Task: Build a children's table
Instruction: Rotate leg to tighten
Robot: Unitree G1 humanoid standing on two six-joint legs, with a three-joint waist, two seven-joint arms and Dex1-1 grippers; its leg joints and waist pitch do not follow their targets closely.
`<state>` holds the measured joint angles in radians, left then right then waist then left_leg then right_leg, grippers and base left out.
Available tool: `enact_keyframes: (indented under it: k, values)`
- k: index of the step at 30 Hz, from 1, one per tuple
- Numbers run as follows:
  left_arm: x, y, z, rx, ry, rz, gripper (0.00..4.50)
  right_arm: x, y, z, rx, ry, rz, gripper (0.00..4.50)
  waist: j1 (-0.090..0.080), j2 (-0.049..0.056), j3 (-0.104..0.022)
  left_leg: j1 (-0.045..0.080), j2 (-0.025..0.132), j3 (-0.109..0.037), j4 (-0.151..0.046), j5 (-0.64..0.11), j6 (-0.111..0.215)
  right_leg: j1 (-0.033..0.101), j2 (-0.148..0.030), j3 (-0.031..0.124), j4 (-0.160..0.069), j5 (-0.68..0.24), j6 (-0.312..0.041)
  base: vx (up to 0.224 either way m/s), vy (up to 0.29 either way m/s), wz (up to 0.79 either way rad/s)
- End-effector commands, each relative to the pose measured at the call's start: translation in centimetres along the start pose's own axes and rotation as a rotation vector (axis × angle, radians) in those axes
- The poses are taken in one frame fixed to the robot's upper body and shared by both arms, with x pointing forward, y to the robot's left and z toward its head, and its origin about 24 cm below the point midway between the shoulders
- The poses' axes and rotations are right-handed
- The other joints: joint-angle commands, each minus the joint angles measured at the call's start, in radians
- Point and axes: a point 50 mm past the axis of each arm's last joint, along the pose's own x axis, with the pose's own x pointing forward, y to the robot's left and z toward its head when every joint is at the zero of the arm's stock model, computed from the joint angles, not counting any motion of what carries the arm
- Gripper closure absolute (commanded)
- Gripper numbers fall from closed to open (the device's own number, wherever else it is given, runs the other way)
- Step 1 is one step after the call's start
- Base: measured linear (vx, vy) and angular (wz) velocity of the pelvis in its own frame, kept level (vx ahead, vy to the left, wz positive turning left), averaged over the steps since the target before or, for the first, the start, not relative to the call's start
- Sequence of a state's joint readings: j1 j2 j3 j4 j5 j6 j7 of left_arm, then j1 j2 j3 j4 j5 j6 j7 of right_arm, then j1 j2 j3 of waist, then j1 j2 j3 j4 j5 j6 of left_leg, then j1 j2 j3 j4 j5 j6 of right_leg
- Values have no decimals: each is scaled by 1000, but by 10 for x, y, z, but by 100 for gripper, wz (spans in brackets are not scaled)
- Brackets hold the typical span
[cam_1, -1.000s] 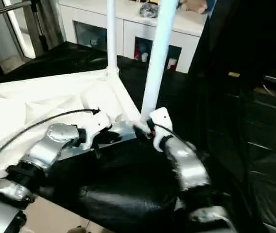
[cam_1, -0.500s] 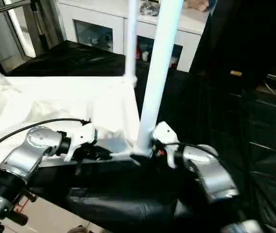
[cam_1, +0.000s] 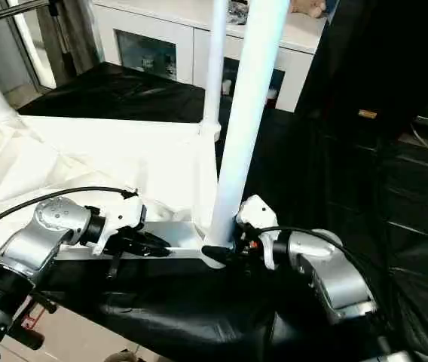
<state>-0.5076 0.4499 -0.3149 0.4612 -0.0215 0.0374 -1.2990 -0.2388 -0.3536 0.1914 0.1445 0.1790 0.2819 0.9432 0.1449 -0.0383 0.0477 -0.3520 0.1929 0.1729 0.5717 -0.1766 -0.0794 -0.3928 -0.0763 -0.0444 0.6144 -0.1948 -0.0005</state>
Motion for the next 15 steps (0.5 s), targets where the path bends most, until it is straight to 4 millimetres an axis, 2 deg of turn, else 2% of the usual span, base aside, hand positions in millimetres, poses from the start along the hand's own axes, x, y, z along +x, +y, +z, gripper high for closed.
enact_keyframes:
  k: [1,2,3,5,7,12,13,15]
  values:
    - [12,16,12,5,-16,163,450,24,3,-5,46,13,-95,180,-7,7,-50,8,34,-8,-75,-286,-21,34,-66,40,-77,-230,-190,0,0,0]
    - [12,16,12,5,-16,163,450,24,3,-5,46,13,-95,180,-10,6,-48,9,33,-9,-77,-301,-28,34,-67,39,-81,-273,-180,0,0,0]
    - [15,23,14,-22,-30,240,450,31,-3,-11,82,44,-212,181,-8,7,-51,14,34,-13,-78,-316,-38,34,-71,40,-85,-331,-161,0,0,0]
    - [19,28,15,-48,-30,298,450,39,-6,-15,123,56,-298,182,-12,9,-48,16,33,-14,-80,-335,-52,28,-71,42,-92,-383,-141,0,0,0]
    - [26,34,18,-65,-17,366,450,51,-8,-17,183,59,-392,183,-12,9,-49,14,35,-16,-82,-337,-55,27,-71,42,-92,-380,-133,0,0,0]
    - [41,43,31,-86,-35,455,450,71,-7,-15,226,73,-494,183,-14,11,-50,17,33,-15,-82,-343,-57,23,-70,44,-93,-352,-132,0,0,0]
    - [44,44,34,-84,-43,459,450,74,-7,-15,225,74,-493,127,-14,10,-53,16,33,-15,-81,-337,-57,25,-70,43,-90,-335,-135,0,0,0]
    - [53,42,42,-65,-73,432,450,79,-3,-11,257,47,-412,113,-13,11,-53,13,33,-14,-81,-320,-51,28,-69,44,-88,-300,-138,0,0,0]
